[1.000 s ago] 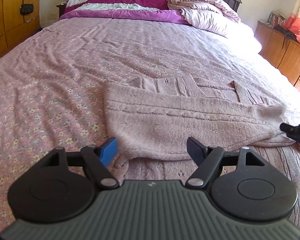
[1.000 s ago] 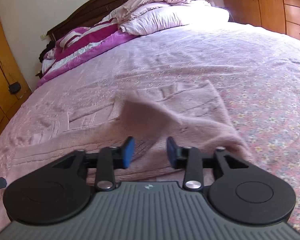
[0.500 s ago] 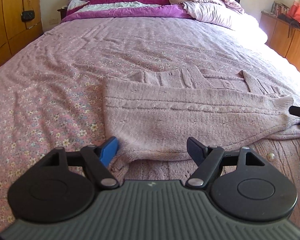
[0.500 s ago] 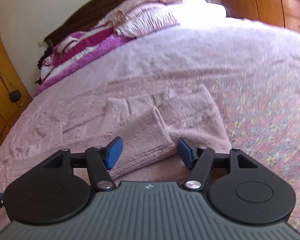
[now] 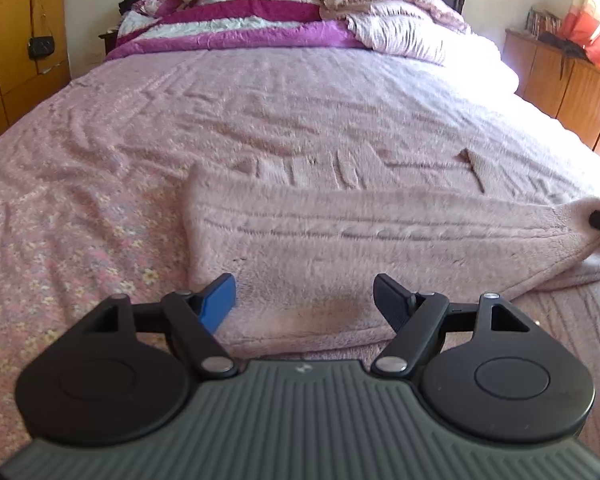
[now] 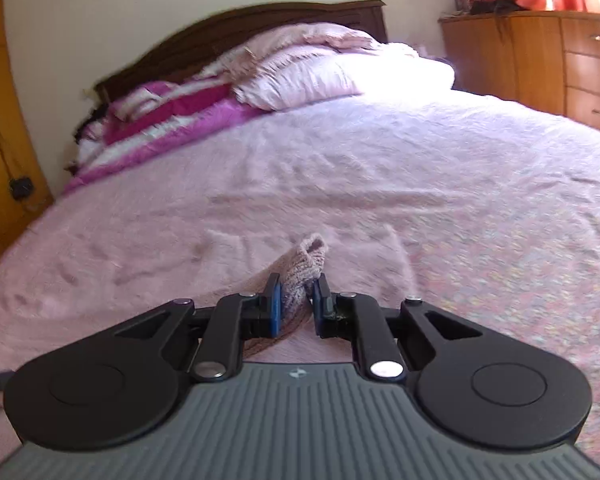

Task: Fold small clothes

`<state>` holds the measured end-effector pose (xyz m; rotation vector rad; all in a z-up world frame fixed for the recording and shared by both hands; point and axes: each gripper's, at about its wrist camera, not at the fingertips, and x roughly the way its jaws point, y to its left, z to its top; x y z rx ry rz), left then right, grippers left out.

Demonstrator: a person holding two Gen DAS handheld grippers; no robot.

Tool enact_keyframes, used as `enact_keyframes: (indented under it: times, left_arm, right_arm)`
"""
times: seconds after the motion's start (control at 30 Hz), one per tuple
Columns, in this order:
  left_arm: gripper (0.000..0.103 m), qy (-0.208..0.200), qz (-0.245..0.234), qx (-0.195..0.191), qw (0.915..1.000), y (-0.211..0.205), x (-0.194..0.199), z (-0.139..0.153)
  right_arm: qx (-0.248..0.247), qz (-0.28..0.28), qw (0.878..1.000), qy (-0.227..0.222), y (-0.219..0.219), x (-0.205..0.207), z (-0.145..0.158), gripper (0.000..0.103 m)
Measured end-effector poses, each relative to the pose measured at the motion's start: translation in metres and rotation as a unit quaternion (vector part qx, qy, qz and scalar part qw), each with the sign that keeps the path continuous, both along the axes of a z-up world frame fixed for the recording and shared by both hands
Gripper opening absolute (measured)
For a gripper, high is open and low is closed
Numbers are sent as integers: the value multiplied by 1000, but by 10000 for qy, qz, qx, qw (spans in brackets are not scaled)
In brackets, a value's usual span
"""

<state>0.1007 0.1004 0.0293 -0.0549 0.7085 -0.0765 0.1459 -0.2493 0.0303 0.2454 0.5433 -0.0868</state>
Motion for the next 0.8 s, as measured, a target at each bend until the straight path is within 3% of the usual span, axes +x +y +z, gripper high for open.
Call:
enact_keyframes:
  times: [0.07,0.17,0.37,0.63,0.8]
  left_arm:
    - [77,23,-17,121,9999,-4,3,-6]
    - [78,-36,-80,266,9996,-7,1,-8]
    - [79,-24,-80,313,9995,-7,-10,-2]
    - [87,-49,3,369,9993,-11,-43,15]
    - [87,60,-17,244,9997,-14,-66,21]
  right_arm:
    - [105,37,9992,371,-4,7,-18,17]
    - [-5,13,9995,313,0,6,-25,22]
    - [275,124,9992,246,5,-10,-10,68]
    - [474,456,9977,192,14,-71,2,70]
    - [361,788,9961,140,26,-108,6,82]
